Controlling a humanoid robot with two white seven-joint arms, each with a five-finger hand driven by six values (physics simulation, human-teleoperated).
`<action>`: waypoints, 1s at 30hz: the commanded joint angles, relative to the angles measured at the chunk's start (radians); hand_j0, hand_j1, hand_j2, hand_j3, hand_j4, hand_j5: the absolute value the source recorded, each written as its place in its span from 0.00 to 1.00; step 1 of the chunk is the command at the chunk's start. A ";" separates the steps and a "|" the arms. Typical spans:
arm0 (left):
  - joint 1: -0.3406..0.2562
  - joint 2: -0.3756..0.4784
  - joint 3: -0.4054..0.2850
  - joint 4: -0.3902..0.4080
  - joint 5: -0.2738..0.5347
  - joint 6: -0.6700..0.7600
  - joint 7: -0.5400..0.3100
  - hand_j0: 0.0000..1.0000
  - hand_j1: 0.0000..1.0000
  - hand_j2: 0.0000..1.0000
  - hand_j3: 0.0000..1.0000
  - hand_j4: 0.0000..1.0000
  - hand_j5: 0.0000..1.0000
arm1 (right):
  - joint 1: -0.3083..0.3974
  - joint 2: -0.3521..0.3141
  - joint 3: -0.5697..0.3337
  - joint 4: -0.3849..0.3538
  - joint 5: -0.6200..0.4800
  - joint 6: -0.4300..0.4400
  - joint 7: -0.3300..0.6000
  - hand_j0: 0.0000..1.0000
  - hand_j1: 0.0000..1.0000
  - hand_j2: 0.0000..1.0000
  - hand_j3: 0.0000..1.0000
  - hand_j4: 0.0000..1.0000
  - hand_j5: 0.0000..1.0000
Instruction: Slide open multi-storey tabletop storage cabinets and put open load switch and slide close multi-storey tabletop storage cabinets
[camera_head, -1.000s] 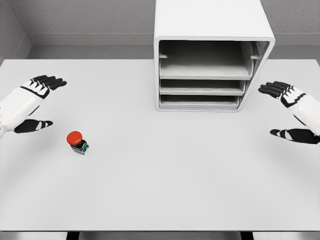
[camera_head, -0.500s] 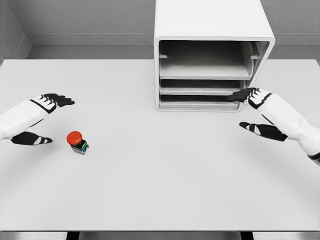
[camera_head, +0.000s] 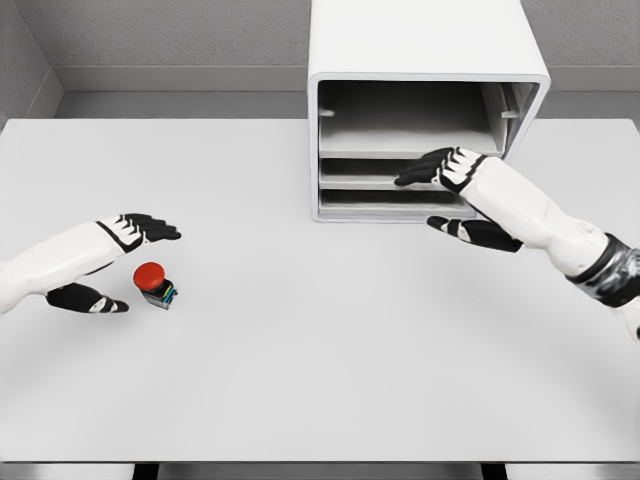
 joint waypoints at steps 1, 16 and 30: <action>0.000 0.000 -0.005 0.003 -0.008 0.003 0.000 1.00 1.00 1.00 1.00 1.00 1.00 | -0.003 0.002 0.017 0.015 -0.005 0.001 0.001 0.77 0.77 0.77 0.77 0.77 0.77; -0.051 -0.041 -0.056 0.007 -0.098 0.003 0.000 1.00 1.00 1.00 1.00 1.00 1.00 | -0.193 0.111 0.134 0.268 0.031 0.001 0.002 0.77 0.77 0.77 0.77 0.77 0.77; -0.081 -0.046 -0.093 0.067 -0.124 0.003 0.000 1.00 1.00 1.00 1.00 1.00 1.00 | -0.244 0.166 0.139 0.396 0.061 0.001 0.004 0.77 0.77 0.77 0.77 0.77 0.77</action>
